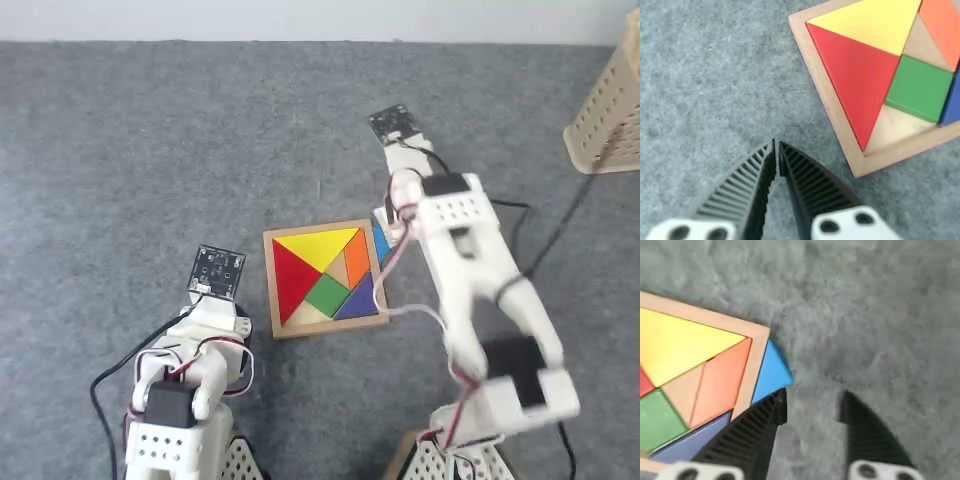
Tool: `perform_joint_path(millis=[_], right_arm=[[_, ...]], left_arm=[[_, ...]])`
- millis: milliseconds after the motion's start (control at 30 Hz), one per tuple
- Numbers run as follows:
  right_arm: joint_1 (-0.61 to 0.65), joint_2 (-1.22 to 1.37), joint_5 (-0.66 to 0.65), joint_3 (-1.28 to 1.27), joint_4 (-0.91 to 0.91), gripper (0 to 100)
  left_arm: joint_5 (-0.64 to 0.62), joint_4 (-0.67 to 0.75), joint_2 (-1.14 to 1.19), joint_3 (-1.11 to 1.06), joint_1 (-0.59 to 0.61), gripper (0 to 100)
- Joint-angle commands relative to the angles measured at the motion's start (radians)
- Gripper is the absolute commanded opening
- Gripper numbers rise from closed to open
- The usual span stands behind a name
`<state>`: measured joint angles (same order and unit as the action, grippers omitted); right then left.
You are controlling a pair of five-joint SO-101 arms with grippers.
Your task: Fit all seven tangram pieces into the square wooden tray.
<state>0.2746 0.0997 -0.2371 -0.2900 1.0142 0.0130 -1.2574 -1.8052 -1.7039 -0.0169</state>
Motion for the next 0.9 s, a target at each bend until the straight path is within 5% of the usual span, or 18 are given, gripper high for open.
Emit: perform_joint_path(millis=[0, 867], right_arm=[[-0.013, 0.102, -0.034, 0.138, 0.012, 23.9], [0.099, 0.143, -0.040, 0.018, -0.120, 23.8]], left_arm=[[-0.006, -0.006, -0.020, 0.019, 0.000, 1], [-0.006, -0.006, -0.020, 0.019, 0.000, 1]])
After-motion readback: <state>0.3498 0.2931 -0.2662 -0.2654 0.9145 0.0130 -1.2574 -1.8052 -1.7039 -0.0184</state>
